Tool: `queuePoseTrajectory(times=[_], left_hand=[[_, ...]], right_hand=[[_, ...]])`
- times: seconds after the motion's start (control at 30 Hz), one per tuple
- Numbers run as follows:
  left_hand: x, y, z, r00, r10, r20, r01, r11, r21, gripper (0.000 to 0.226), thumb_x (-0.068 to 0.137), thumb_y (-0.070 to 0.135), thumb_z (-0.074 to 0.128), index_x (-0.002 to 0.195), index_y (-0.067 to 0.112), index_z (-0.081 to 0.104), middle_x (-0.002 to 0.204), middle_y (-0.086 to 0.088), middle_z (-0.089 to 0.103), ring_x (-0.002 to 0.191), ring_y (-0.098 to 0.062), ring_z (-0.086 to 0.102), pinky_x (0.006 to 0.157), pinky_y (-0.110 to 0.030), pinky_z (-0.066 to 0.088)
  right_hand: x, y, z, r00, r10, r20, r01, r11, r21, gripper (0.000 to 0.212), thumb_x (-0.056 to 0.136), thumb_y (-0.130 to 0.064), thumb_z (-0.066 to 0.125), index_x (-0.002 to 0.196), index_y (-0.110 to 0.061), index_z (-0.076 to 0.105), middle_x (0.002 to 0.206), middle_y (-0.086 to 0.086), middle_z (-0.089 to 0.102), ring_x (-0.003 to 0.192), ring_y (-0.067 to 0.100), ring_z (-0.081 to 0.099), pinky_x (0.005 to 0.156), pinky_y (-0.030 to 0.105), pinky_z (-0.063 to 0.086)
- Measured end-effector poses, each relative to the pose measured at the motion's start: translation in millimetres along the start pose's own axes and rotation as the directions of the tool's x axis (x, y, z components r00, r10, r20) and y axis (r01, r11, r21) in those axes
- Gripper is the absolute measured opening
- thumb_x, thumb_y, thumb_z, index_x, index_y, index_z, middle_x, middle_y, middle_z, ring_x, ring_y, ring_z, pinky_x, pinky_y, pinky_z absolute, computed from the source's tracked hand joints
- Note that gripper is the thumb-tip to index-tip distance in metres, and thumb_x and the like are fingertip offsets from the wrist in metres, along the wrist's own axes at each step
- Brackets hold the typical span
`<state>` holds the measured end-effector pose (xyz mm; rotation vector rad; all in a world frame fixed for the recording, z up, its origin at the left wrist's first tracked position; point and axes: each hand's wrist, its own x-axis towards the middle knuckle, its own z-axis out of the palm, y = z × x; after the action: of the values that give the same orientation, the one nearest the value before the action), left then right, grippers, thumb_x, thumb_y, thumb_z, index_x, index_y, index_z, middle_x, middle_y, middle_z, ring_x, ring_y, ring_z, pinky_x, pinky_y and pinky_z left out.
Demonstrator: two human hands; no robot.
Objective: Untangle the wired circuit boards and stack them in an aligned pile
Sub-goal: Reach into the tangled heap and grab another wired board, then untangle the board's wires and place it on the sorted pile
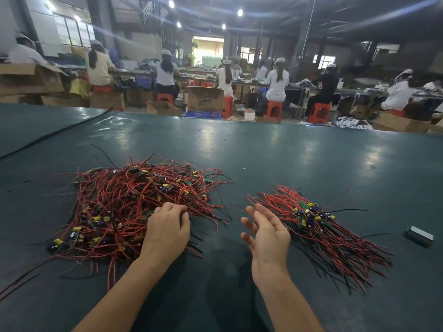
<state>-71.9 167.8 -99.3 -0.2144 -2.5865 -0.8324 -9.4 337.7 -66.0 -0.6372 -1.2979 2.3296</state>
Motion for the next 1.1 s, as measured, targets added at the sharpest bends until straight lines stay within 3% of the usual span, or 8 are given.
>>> queuePoseTrajectory(times=[0.27,0.37,0.43,0.57,0.7,0.83,1.0,1.1], left_hand=[[-3,14,-14,0.957,0.106,-0.27,-0.181,0.946,-0.269,0.012,0.085,-0.002,0.066,0.088,0.008,0.074,0.085,0.005,0.066,0.083,-0.014,0.063,0.076,-0.009,0.043],[-6,18,-17,0.934,0.146,-0.327,-0.257,0.91,-0.327,0.015,0.083,0.014,0.06,0.078,0.009,0.073,0.078,0.005,0.067,0.075,-0.011,0.063,0.072,-0.012,0.047],[-10,20,-18,0.928,0.203,-0.312,-0.308,0.891,-0.334,0.027,0.083,0.025,0.053,0.071,0.009,0.071,0.071,0.005,0.065,0.068,-0.012,0.061,0.065,-0.022,0.049],[-12,22,-15,0.927,0.272,-0.258,-0.344,0.891,-0.297,0.035,0.087,0.035,0.049,0.063,0.014,0.062,0.058,0.011,0.056,0.052,-0.011,0.053,0.055,-0.03,0.043],[2,12,-21,0.94,0.186,-0.285,-0.23,0.965,-0.13,0.034,0.089,0.035,0.045,0.106,0.014,0.067,0.105,0.0,0.066,0.098,-0.02,0.059,0.092,-0.037,0.044],[10,1,-20,0.993,-0.072,0.096,0.078,0.995,-0.067,0.065,0.082,0.055,0.033,0.139,0.029,0.051,0.155,0.003,0.035,0.143,-0.019,0.025,0.114,-0.048,0.018],[14,-4,-19,0.977,-0.136,0.162,0.153,0.983,-0.099,0.07,0.089,0.067,0.016,0.108,0.029,0.072,0.132,0.002,0.059,0.129,-0.024,0.041,0.108,-0.049,0.025],[19,-5,-22,0.967,-0.222,0.125,0.24,0.959,-0.15,0.028,0.098,0.042,0.044,0.104,0.024,0.065,0.111,-0.008,0.065,0.105,-0.028,0.055,0.098,-0.048,0.041]], right_hand=[[0,6,3,0.996,0.054,0.066,-0.051,0.998,-0.047,0.015,0.096,-0.005,0.058,0.099,-0.015,0.07,0.084,-0.001,0.077,0.062,0.008,0.068,0.043,0.021,0.048],[-1,12,4,0.988,0.058,0.144,-0.04,0.991,-0.129,0.015,0.096,-0.008,0.059,0.097,-0.016,0.07,0.081,-0.004,0.076,0.063,0.007,0.068,0.046,0.021,0.049],[1,19,5,0.979,-0.035,0.202,0.094,0.953,-0.289,0.013,0.095,-0.011,0.062,0.093,-0.02,0.071,0.08,-0.007,0.075,0.068,0.002,0.067,0.056,0.021,0.052],[-3,33,4,0.884,-0.133,0.447,0.408,0.684,-0.605,0.011,0.088,-0.017,0.073,0.098,-0.022,0.07,0.086,-0.015,0.07,0.078,-0.003,0.065,0.073,0.007,0.048],[-8,41,3,0.833,-0.097,0.545,0.514,0.5,-0.697,0.024,0.089,-0.027,0.07,0.113,-0.024,0.07,0.098,-0.016,0.069,0.091,-0.002,0.064,0.085,0.018,0.052],[-7,39,2,0.833,-0.132,0.537,0.525,0.498,-0.691,0.021,0.093,-0.031,0.065,0.113,-0.026,0.07,0.098,-0.017,0.068,0.088,-0.003,0.064,0.082,0.019,0.054],[-3,42,1,0.841,-0.173,0.513,0.522,0.512,-0.683,0.017,0.092,-0.027,0.066,0.108,-0.024,0.071,0.093,-0.018,0.068,0.084,-0.005,0.063,0.075,0.008,0.048],[2,41,1,0.864,-0.209,0.459,0.488,0.573,-0.658,0.016,0.091,-0.022,0.067,0.107,-0.021,0.07,0.091,-0.018,0.068,0.083,-0.009,0.062,0.071,0.004,0.045]])
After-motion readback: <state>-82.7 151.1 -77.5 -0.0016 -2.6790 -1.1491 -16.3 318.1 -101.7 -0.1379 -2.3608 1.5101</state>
